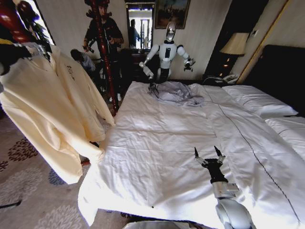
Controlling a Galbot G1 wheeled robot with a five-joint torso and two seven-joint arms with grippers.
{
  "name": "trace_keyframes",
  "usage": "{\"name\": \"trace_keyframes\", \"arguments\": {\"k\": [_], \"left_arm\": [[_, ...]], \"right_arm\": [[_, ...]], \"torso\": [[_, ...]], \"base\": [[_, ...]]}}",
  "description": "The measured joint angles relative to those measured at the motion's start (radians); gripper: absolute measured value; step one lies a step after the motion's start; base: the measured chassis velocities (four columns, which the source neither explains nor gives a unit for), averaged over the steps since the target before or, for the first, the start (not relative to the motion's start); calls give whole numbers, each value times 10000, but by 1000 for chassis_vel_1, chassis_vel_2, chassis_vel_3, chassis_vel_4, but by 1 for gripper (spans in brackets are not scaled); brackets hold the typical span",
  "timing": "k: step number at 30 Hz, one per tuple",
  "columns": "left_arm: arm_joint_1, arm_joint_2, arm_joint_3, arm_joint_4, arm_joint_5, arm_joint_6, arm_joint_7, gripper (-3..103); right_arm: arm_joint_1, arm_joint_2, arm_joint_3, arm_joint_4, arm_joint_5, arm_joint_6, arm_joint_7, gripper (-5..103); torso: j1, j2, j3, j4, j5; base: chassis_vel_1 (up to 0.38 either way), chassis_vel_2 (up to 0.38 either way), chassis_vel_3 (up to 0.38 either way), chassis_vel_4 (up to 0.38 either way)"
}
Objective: Pick up the clothes from the bed and hang them on the clothes hanger.
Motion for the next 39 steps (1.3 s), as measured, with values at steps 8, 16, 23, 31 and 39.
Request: {"name": "trace_keyframes", "arguments": {"k": [8, 16, 23, 31, 39], "left_arm": [[-86, 105, -68, -197, 333, -215, 288, 100], [87, -139, 135, -1024, 331, -319, 205, 100], [234, -839, 1067, -1940, 702, -595, 173, 100], [1842, -2088, 1660, -2102, 2169, -1767, 1398, 100], [5636, -3408, 1399, -2079, 5338, -3376, 3631, 100]], "right_arm": [[0, 0, 0, 0, 0, 0, 0, 100], [0, 0, 0, 0, 0, 0, 0, 100], [0, 0, 0, 0, 1, 0, 0, 100], [0, 0, 0, 0, 0, 0, 0, 100], [0, -1, 0, 0, 1, 0, 0, 100]], "torso": [[0, 0, 0, 0, 0], [0, 0, -1, 1, 0], [0, 0, 0, -1, 2], [0, -1, 1, -2, 0], [1, 0, 0, 0, 0]], "base": [[0, 0, 0, 0], [0, 0, 0, 0], [0, 0, 0, 0], [0, 0, 0, 0], [0, 0, 0, 0]]}}
